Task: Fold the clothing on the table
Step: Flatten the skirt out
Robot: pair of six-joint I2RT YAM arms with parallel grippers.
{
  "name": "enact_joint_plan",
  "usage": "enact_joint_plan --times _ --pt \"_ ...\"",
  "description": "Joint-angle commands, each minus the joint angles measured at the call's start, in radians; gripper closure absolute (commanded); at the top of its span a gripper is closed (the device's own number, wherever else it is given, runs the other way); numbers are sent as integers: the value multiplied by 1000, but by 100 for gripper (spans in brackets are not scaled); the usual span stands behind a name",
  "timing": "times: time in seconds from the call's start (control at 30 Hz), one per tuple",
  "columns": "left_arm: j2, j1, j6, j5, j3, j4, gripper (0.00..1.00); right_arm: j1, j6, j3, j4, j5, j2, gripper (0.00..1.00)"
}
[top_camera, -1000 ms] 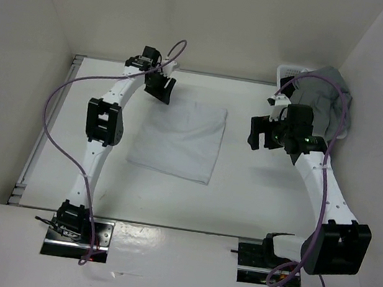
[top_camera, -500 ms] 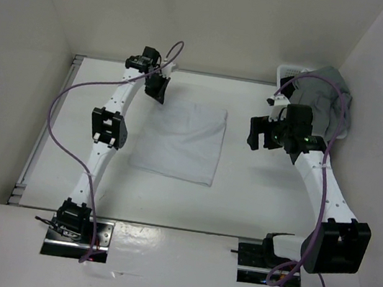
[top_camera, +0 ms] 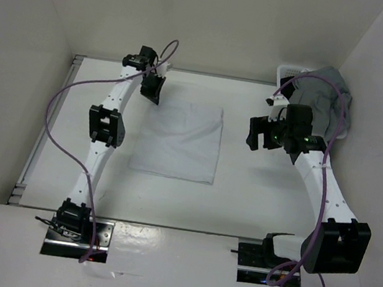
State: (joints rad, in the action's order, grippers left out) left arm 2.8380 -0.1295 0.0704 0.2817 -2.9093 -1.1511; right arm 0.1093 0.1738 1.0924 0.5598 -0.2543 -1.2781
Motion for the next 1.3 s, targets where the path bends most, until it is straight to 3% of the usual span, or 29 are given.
enact_joint_plan --times 0.0,0.17,0.27,0.43,0.5,0.53,0.73,0.87,1.0,1.13,1.27 --pt "-55 36 -29 -55 18 -48 100 -2 7 0 -41 -22 8 2" --pt "-55 82 -38 -64 18 -39 100 -2 16 0 -32 -31 8 2" --pt "-55 94 -38 -55 18 -39 93 -2 16 0 -32 -31 8 2" --pt "-89 94 -38 -33 18 -48 54 -2 16 0 -32 -40 -1 2" --pt "-113 94 -38 -13 28 -48 46 -2 16 0 -23 -40 -10 2" --pt "-142 94 -38 -13 29 -48 37 -2 16 0 -23 -40 -10 2" --pt "-293 94 -38 20 111 -39 19 -2 16 0 -23 -49 -10 2" --pt "-442 94 -38 79 244 -13 17 -2 16 9 -23 -49 -10 2" --pt "-656 62 -3 146 490 43 17 -2 16 9 -23 -49 -10 2" --pt "-901 -39 -3 53 1008 282 17 -2 26 18 -3 -59 -24 2" --pt "-971 -70 -23 17 1266 407 17 9 26 27 18 -59 -52 2"
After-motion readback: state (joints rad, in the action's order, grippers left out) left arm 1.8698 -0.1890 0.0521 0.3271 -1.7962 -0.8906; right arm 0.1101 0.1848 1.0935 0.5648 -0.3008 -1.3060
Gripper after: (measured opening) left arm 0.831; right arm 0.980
